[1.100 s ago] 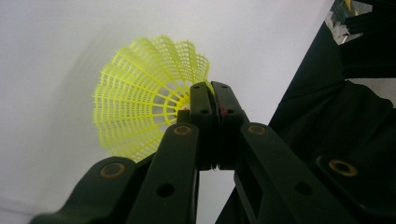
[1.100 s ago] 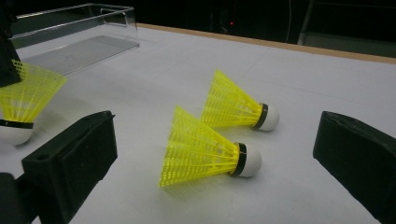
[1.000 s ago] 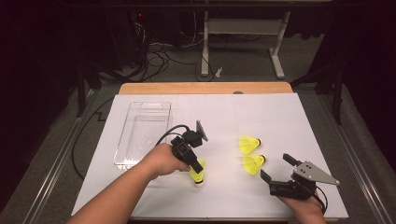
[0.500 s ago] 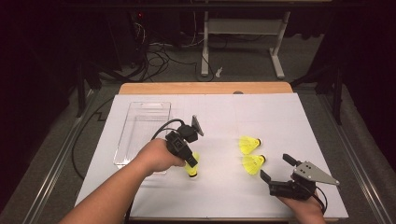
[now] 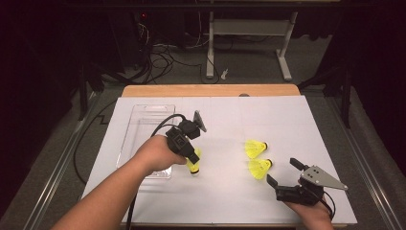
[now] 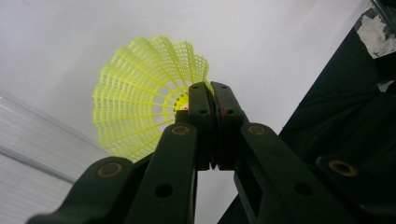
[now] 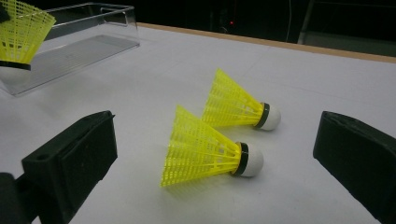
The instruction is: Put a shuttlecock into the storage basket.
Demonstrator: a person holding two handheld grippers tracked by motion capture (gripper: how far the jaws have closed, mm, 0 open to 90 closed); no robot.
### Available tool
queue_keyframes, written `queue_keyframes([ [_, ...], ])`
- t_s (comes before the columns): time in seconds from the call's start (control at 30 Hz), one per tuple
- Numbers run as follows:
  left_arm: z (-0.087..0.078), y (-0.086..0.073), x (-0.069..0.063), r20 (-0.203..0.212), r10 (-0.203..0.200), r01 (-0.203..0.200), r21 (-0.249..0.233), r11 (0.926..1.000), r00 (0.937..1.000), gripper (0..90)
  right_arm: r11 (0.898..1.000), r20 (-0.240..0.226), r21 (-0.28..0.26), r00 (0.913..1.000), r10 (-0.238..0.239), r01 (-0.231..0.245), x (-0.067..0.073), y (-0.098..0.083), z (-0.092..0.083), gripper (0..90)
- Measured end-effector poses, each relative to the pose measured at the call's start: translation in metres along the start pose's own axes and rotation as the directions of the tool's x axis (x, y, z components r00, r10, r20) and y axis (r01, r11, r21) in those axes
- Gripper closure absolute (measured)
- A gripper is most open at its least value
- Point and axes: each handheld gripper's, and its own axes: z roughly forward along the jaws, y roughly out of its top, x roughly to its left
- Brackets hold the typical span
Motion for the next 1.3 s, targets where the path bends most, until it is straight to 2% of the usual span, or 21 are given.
queue_keyframes([
  [0.23, -0.012, 0.0, -0.001, -0.001, -0.012, 0.012, -0.024, 0.9996, 0.9999, 88.1, 1.0, -0.002, 0.005, 1.0, -0.001, 0.001, 0.001, 0.0, 0.0, 0.4],
  [0.73, -0.04, -0.002, -0.002, -0.007, -0.008, 0.008, -0.025, 0.9997, 0.9999, 88.1, 1.0, -0.002, 0.003, 1.0, -0.004, 0.004, 0.0, 0.0, 0.0, 0.4],
  [0.9, -0.048, -0.007, 0.0, -0.009, -0.01, 0.01, -0.031, 0.9995, 0.9999, 88.4, 1.0, -0.004, 0.004, 1.0, -0.007, 0.007, 0.001, 0.0, 0.001, 0.4],
  [1.3, -0.064, -0.024, 0.012, -0.036, -0.057, 0.056, -0.049, 0.9972, 0.9977, 88.6, 1.0, -0.004, 0.005, 1.0, -0.006, 0.006, 0.001, 0.0, 0.001, 0.4],
])
